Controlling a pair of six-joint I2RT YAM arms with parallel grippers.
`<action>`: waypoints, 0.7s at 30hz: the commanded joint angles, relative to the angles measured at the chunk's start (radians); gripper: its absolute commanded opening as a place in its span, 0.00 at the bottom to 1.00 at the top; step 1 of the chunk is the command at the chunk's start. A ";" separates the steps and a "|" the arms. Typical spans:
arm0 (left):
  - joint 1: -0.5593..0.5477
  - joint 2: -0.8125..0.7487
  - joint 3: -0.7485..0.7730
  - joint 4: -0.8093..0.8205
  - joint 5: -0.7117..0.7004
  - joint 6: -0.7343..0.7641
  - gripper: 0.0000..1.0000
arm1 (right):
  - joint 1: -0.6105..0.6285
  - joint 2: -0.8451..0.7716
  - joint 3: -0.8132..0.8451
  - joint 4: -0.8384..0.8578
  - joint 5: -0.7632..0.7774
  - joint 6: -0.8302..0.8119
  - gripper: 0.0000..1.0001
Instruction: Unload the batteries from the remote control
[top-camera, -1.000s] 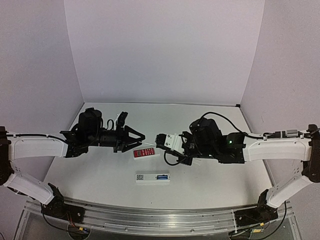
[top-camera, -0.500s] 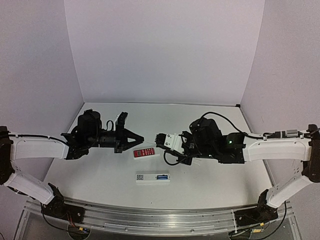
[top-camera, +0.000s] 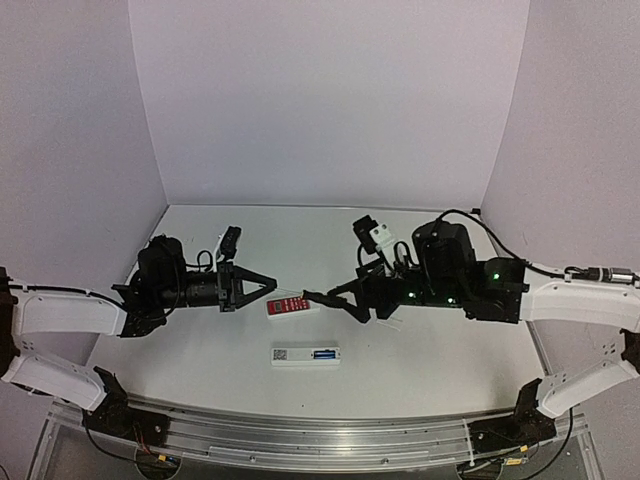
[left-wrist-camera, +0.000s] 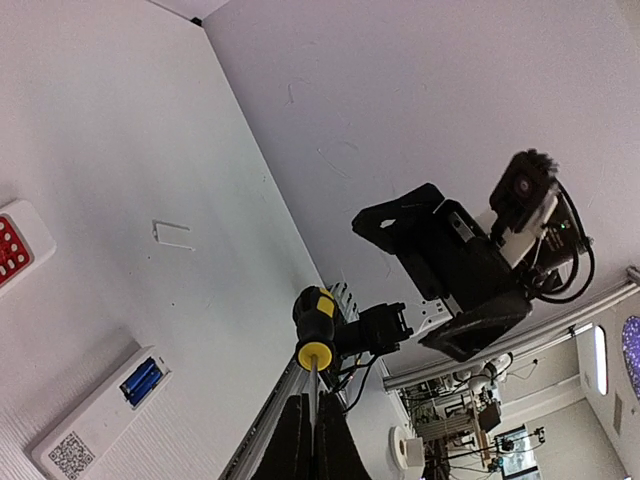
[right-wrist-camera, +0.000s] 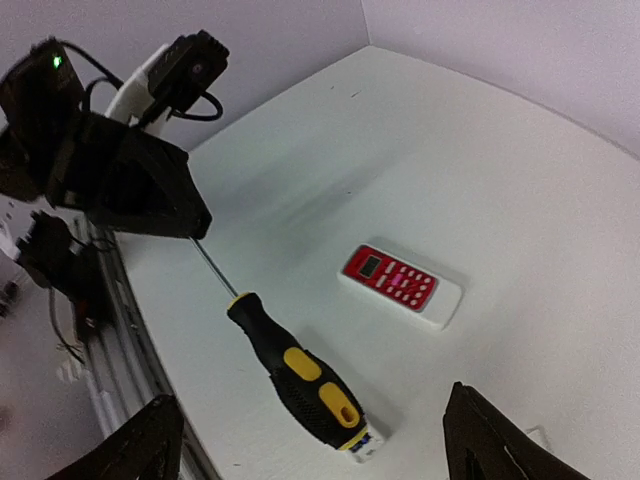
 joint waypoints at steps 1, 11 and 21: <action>0.005 -0.043 -0.040 0.189 0.026 0.064 0.00 | -0.044 -0.005 -0.011 0.014 -0.286 0.446 0.86; 0.005 -0.039 -0.052 0.342 0.072 0.025 0.00 | -0.047 -0.008 -0.036 0.119 -0.332 0.513 0.86; 0.005 -0.018 -0.037 0.347 0.091 0.032 0.00 | -0.047 0.037 -0.075 0.385 -0.391 0.614 0.82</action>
